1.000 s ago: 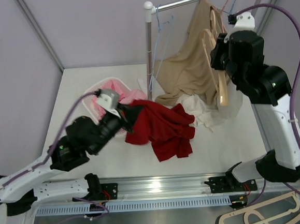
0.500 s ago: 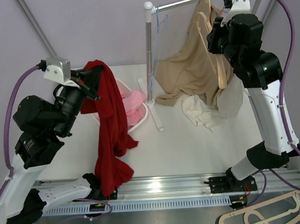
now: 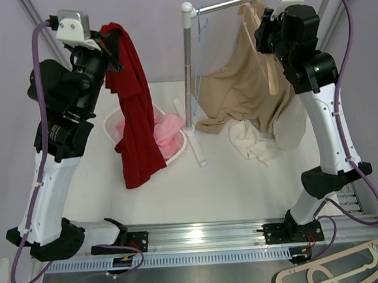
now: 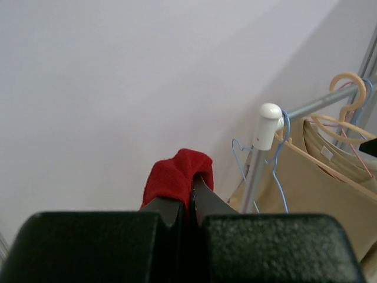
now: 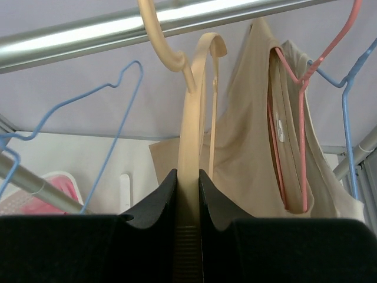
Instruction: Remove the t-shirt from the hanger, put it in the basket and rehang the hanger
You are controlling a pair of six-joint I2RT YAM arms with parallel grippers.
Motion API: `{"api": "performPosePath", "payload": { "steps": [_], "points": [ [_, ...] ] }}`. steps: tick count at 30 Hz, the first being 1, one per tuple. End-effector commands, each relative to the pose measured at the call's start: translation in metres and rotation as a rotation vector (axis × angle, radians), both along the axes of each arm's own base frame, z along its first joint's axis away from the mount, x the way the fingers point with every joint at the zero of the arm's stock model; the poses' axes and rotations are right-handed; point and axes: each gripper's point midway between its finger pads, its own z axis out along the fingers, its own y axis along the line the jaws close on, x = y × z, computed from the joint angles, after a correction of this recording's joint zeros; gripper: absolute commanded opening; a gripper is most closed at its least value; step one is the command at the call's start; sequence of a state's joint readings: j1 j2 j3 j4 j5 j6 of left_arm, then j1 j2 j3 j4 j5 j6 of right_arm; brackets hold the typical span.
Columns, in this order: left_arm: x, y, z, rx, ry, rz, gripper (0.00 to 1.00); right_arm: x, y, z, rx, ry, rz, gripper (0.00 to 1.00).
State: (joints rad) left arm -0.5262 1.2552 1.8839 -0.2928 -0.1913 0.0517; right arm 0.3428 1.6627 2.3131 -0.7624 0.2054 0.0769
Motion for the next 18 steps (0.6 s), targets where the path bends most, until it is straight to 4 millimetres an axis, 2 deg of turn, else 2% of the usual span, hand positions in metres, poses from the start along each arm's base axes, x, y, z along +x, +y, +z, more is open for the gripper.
{"api": "performPosePath", "payload": {
  "steps": [1,3,4,5,7,8,9,10,11,14,16,17,18],
  "points": [
    [-0.021,0.021,0.074,-0.086,-0.196,-0.003,0.01,0.011,-0.003,0.024,0.023,-0.086,0.021,0.0],
    [-0.014,0.024,0.078,-0.098,-0.195,0.0,0.01,0.021,-0.005,0.017,0.021,-0.072,0.018,0.0],
    [-0.009,0.033,0.089,-0.107,-0.219,0.025,0.01,0.025,-0.004,0.015,0.031,-0.068,0.02,0.0],
    [-0.006,0.032,0.094,-0.143,-0.22,0.0,0.01,0.028,-0.003,0.013,0.036,-0.065,0.032,0.0],
    [-0.021,0.044,0.129,-0.175,-0.298,0.0,0.01,0.037,-0.001,0.005,0.041,-0.051,0.034,0.0],
    [0.007,0.034,0.115,-0.155,-0.244,-0.003,0.01,0.04,-0.001,0.002,0.042,-0.044,0.036,0.0],
    [0.0,0.037,0.126,-0.173,-0.274,-0.005,0.01,0.043,0.001,-0.003,0.04,-0.032,0.038,0.0],
    [0.003,0.04,0.128,-0.182,-0.28,-0.001,0.01,0.044,0.002,-0.005,0.04,-0.027,0.038,0.0],
    [0.007,0.039,0.128,-0.201,-0.279,-0.01,0.01,0.048,0.001,-0.016,0.033,-0.004,0.032,0.0],
    [0.004,0.041,0.142,-0.209,-0.334,-0.014,0.01,0.053,0.002,-0.027,0.034,0.018,0.034,0.0],
    [0.012,0.042,0.139,-0.207,-0.326,-0.003,0.01,0.054,0.006,-0.035,0.037,0.036,0.05,0.0],
    [0.024,0.041,0.126,-0.198,-0.287,0.011,0.01,0.054,0.007,-0.038,0.042,0.045,0.05,0.0],
    [0.023,0.045,0.122,-0.201,-0.272,0.029,0.01,0.055,0.008,-0.045,0.044,0.061,0.055,0.0]
  ]
}}
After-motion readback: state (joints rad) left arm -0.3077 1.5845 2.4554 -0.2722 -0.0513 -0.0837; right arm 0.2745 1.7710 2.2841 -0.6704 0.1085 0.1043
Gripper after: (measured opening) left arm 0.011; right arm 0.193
